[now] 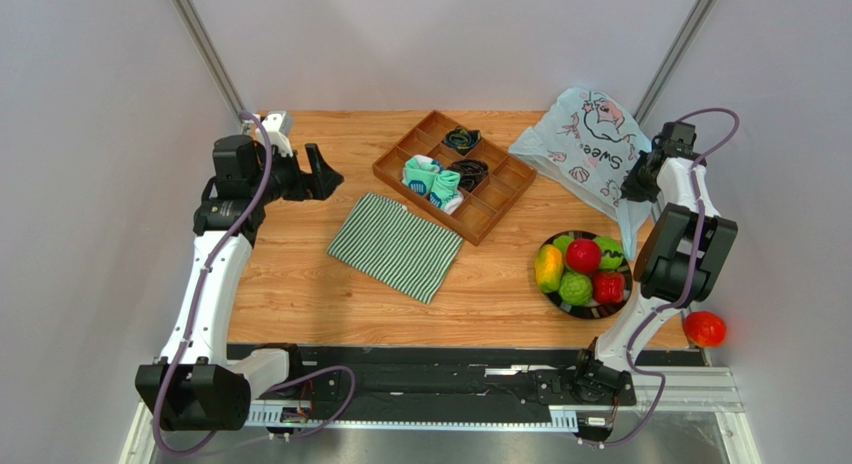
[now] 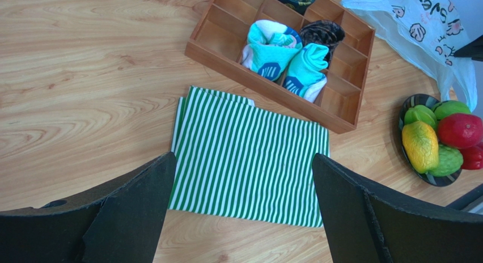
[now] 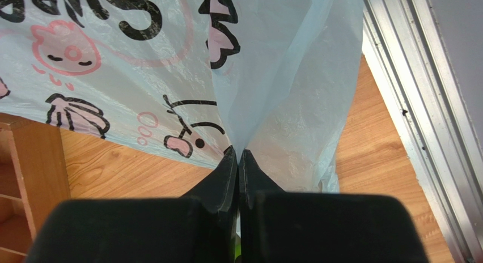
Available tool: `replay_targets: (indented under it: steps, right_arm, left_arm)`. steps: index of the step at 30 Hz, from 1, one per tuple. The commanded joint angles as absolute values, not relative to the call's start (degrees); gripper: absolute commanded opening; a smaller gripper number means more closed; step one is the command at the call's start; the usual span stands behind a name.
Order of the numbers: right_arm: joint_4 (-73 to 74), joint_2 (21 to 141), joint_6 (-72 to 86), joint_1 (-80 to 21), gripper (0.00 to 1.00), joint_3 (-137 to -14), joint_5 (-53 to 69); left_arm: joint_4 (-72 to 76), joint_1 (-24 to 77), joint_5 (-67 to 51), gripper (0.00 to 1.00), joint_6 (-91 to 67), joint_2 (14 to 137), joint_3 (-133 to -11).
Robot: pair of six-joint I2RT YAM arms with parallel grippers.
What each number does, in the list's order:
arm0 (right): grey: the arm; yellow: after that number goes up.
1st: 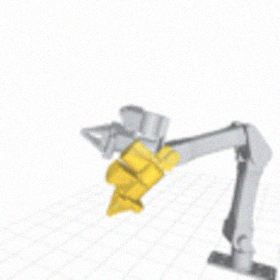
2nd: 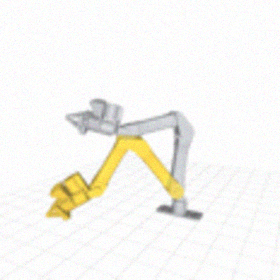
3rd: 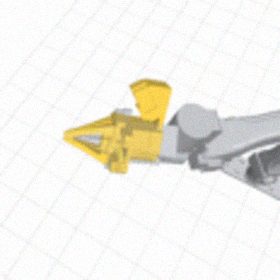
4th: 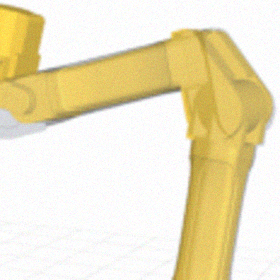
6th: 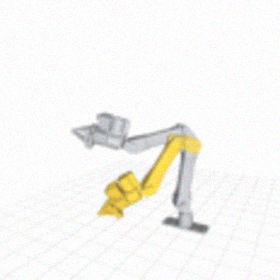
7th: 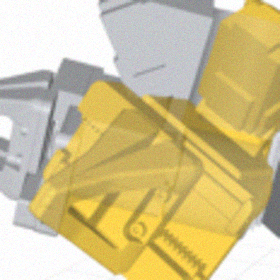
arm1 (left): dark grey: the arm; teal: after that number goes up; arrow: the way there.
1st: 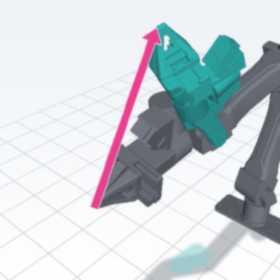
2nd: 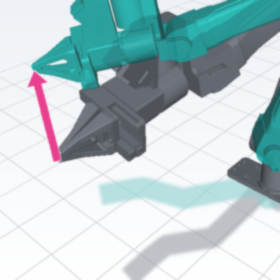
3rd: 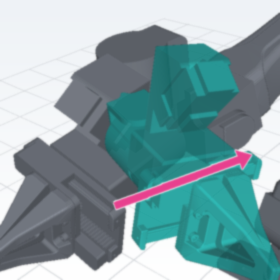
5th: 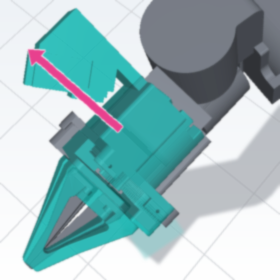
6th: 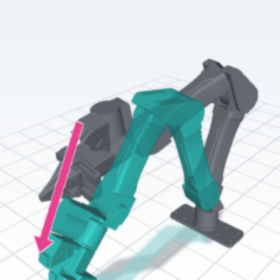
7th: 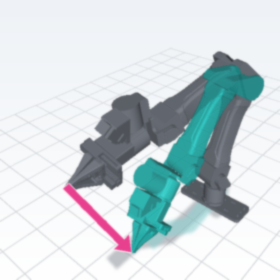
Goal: Place the fruits into the plastic bag
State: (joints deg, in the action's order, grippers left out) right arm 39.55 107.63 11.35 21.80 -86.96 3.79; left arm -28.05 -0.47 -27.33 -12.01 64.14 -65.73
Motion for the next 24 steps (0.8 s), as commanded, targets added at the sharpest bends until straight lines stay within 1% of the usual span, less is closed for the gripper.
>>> replay_targets:
  steps: [1, 11, 15, 24]
  right_arm:
    - [34.4, 105.9, 13.7, 21.7, 0.0, -88.9, 7.7]
    - [28.2, 96.3, 15.7, 21.8, 0.0, -90.6, 9.8]
    - [27.8, 93.1, 16.1, 21.7, 0.0, -91.1, 13.9]
    - [21.6, 82.7, 20.3, 21.7, 0.0, -89.1, 25.2]
  left_arm:
    - [-26.9, -0.5, -27.5, 0.99, -10.8, 63.5, -65.6]
    - [-25.8, -0.5, -28.8, 0.98, -11.0, 63.2, -65.0]
    - [-25.0, -0.5, -30.4, 0.98, -11.2, 62.7, -64.5]
    - [-18.5, -0.5, -39.7, 0.98, -13.2, 60.4, -62.1]
